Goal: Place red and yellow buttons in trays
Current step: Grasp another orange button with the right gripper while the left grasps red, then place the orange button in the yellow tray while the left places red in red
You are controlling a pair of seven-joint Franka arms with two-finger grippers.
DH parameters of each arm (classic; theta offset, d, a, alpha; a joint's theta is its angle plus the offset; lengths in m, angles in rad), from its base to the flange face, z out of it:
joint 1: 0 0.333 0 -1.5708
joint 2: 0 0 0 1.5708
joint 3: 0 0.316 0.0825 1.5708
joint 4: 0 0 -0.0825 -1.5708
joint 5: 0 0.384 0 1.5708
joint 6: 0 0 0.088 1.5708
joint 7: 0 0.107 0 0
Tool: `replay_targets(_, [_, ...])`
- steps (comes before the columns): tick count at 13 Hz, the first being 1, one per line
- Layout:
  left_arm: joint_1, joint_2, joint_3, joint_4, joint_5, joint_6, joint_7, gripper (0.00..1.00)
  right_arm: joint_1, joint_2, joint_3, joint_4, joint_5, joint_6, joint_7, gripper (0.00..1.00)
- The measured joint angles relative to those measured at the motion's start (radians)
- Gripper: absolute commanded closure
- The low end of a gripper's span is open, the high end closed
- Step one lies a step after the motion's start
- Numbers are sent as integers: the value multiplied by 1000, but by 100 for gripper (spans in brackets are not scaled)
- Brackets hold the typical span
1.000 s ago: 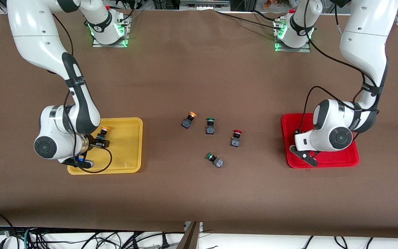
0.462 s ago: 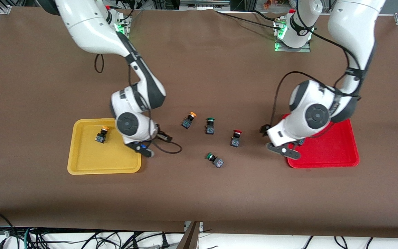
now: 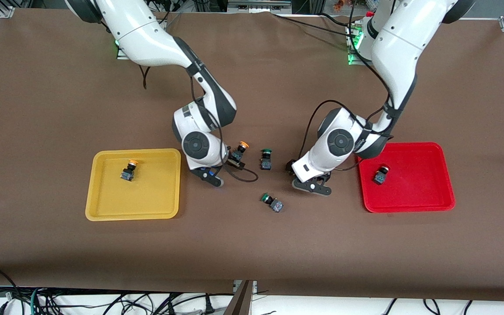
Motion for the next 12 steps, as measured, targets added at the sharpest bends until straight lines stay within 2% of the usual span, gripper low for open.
replay_targets(1, [1, 9, 4, 4, 13, 17, -5, 27, 12, 5, 0, -1, 0, 5, 2, 80])
replay_targets(2, [1, 14, 9, 5, 22, 23, -7, 62, 20, 10, 0, -4, 0, 14, 3, 100])
replay_targets(3, [1, 16, 10, 5, 28, 26, -8, 82, 23, 16, 0, -8, 0, 21, 2, 100])
replay_targets(4, [1, 16, 10, 6, 30, 27, -13, 97, 23, 20, -1, -12, 0, 27, 1, 100])
replay_targets(5, [0, 16, 10, 7, 31, 27, -18, 100, 22, 24, -4, -15, 0, 34, 0, 100])
replay_targets(9, [9, 11, 14, 16, 33, 9, -29, 100, -10, 2, -33, 2, 0, 13, -53, 100])
replay_targets(12, [53, -58, 21, 53, 51, -222, 24, 100, -161, -63, -51, 30, -12, -151, -279, 100])
